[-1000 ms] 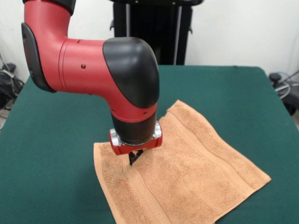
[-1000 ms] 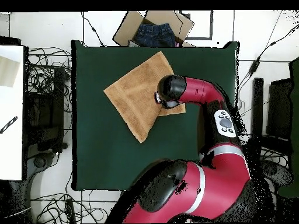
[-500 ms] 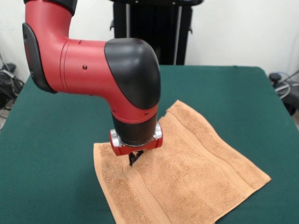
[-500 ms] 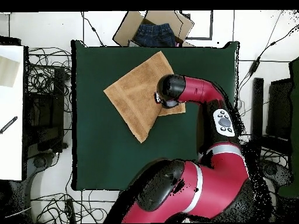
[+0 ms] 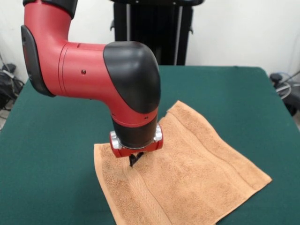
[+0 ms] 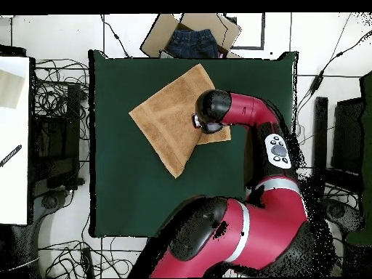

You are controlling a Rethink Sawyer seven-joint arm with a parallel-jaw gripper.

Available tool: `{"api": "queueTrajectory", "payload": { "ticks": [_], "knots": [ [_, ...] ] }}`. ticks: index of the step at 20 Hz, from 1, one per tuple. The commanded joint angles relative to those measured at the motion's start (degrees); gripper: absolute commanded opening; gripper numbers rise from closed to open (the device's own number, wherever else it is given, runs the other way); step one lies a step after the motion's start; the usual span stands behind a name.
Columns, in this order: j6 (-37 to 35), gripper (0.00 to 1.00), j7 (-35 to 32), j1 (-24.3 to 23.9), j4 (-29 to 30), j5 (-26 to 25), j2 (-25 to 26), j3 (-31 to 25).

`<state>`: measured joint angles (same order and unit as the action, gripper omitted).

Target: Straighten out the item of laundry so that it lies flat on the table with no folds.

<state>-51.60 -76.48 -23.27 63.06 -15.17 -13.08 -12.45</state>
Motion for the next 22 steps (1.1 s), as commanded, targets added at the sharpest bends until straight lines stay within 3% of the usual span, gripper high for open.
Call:
{"api": "queueTrajectory", "payload": {
  "ticks": [1,22],
  "knots": [
    [15.2,0.0,-4.0,-1.6,2.1,-4.1,11.7,-1.5],
    [12.9,0.0,5.0,-10.3,8.2,-7.2,8.5,-3.8]
  ]
}}
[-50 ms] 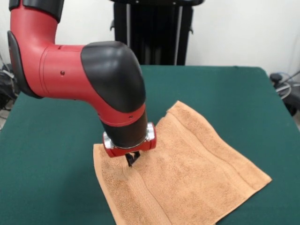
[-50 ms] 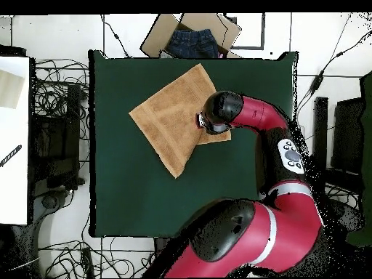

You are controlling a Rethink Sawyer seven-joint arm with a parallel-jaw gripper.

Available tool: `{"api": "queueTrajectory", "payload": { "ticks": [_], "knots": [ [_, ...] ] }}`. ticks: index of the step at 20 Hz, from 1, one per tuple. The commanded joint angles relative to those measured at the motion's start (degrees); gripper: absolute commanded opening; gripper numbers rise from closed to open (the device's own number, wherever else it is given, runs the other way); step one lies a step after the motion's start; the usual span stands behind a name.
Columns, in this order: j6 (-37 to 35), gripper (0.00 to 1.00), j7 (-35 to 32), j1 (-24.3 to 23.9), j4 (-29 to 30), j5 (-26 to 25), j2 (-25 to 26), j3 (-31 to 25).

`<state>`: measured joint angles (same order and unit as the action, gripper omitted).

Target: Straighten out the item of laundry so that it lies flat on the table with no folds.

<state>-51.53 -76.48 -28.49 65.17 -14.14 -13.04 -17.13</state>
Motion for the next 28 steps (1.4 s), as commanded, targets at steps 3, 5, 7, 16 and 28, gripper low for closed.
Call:
{"api": "queueTrajectory", "payload": {
  "ticks": [3,5,7,16,28],
  "knots": [
    [12.2,0.0,5.8,-6.1,6.5,-8.9,8.2,0.4],
    [11.8,0.0,6.4,-6.8,6.6,-9.4,8.1,0.1],
    [11.6,0.0,6.9,-7.4,6.9,-9.8,8.0,-0.2],
    [10.9,0.0,6.2,-9.3,10.4,-10.7,6.1,-0.3],
    [11.2,0.0,1.9,-10.8,19.7,-9.8,1.4,0.4]
  ]
}}
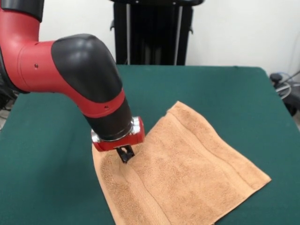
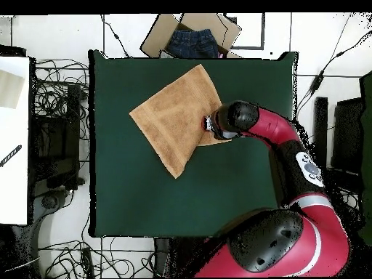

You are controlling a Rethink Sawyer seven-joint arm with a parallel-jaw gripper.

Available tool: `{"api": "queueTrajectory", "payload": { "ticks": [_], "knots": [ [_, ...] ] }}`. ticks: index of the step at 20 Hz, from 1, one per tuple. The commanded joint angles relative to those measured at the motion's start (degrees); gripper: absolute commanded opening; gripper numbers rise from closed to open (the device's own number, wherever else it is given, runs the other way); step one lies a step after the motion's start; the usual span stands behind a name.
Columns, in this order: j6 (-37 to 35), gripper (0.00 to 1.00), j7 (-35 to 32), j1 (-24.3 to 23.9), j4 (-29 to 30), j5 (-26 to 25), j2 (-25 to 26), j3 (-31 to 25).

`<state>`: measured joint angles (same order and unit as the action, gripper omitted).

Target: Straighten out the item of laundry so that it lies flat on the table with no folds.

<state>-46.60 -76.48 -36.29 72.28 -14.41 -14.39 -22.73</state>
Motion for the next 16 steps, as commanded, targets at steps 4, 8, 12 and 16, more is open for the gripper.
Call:
{"api": "queueTrajectory", "payload": {
  "ticks": [4,8,12,16],
  "knots": [
    [8.4,0.0,-0.9,-3.1,17.3,-9.7,0.4,6.6],
    [8.5,0.0,-2.6,-2.3,19.8,-8.8,-1.1,7.3],
    [8.1,0.0,-3.7,-1.4,21.4,-7.3,-2.5,8.0],
    [6.0,0.0,-3.6,-1.2,22.8,-6.0,-4.8,8.3]
  ]
}}
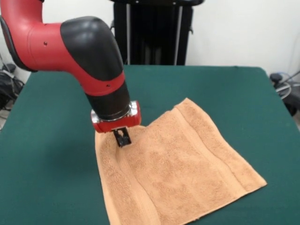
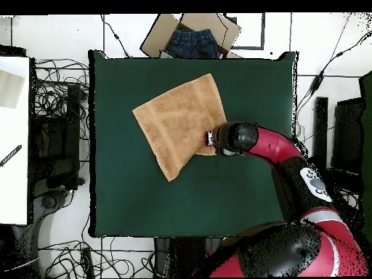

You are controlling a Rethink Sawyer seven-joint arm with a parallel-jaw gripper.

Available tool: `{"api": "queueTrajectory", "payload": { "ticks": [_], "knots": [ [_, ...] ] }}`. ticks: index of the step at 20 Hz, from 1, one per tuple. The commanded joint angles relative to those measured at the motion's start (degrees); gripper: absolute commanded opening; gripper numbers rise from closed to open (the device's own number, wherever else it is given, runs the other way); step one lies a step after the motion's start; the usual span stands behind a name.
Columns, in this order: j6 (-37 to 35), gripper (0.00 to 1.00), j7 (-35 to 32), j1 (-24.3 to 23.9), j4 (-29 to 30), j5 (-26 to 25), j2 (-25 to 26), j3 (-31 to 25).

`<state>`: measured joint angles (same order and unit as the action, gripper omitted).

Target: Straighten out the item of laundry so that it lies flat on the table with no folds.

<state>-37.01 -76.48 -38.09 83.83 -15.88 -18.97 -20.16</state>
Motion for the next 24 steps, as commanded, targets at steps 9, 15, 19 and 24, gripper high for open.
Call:
{"api": "queueTrajectory", "payload": {
  "ticks": [9,15,19,24],
  "knots": [
    [-2.3,0.0,-2.3,-2.3,14.8,-3.2,-2.1,5.1],
    [-1.9,0.0,-1.7,-4.7,17.1,-2.9,-3.9,5.1],
    [-3.1,0.0,-1.1,-5.3,16.2,-3.0,-3.7,5.0],
    [-4.7,0.0,0.0,-6.5,15.4,-3.0,-4.2,4.7]
  ]
}}
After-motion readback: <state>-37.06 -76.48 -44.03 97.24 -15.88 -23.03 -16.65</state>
